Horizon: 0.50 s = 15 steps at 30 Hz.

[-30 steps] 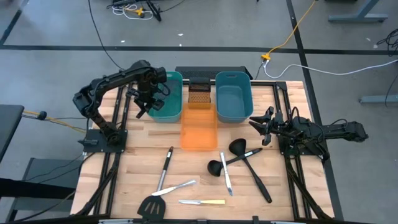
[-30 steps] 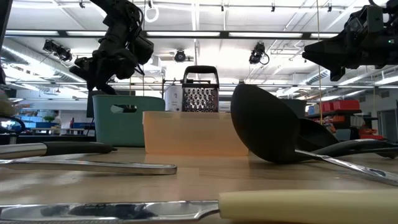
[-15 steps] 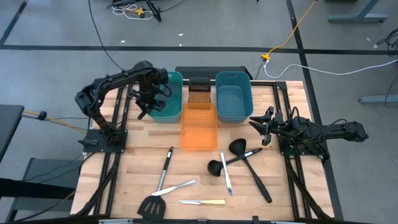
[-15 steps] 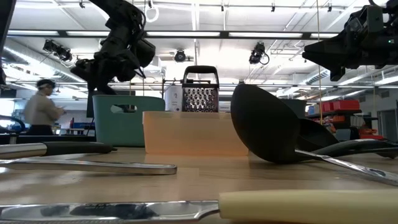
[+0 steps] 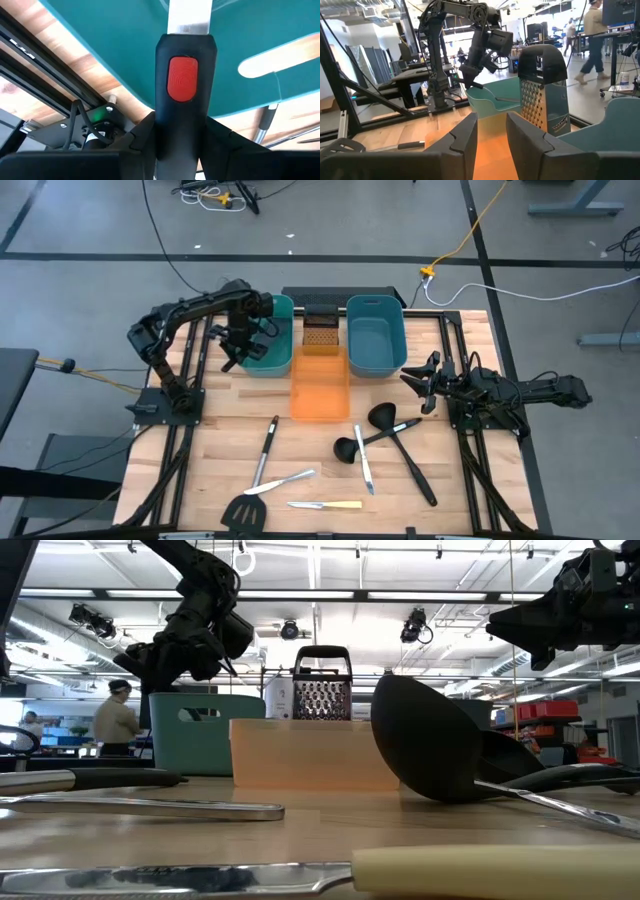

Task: Pick & Place Kitchen Items
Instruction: Put the top black spatula into the green bin, then put the yellow knife into the blue bin

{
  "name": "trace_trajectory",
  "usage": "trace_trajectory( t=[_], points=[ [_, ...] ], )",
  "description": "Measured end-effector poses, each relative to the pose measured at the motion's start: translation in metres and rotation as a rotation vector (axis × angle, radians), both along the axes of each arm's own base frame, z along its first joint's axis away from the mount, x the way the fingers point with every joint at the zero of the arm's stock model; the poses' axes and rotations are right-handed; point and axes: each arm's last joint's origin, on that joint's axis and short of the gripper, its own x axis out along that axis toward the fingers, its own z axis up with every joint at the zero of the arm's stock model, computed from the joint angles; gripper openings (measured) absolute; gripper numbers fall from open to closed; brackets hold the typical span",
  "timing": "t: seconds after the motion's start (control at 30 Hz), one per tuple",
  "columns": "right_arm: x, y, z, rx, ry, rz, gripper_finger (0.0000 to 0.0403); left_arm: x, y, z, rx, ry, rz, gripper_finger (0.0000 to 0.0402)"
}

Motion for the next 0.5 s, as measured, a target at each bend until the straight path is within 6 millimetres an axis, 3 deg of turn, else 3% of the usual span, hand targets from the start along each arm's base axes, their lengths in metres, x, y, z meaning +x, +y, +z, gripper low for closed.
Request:
trace_trajectory(
  t=[0.4, 0.5],
  points=[
    [0.0, 0.0, 0.0, 0.0, 0.0, 0.0, 0.0114, -0.001, 0.0006, 0.0011, 0.009, -0.009, -0.05, 0.0188],
    [0.0, 0.0, 0.0, 0.0, 0.0, 0.0, 0.0114, 0.0013, 0.0023, 0.0099, 0.037, -0.042, -0.053, 0.0201]
  ],
)
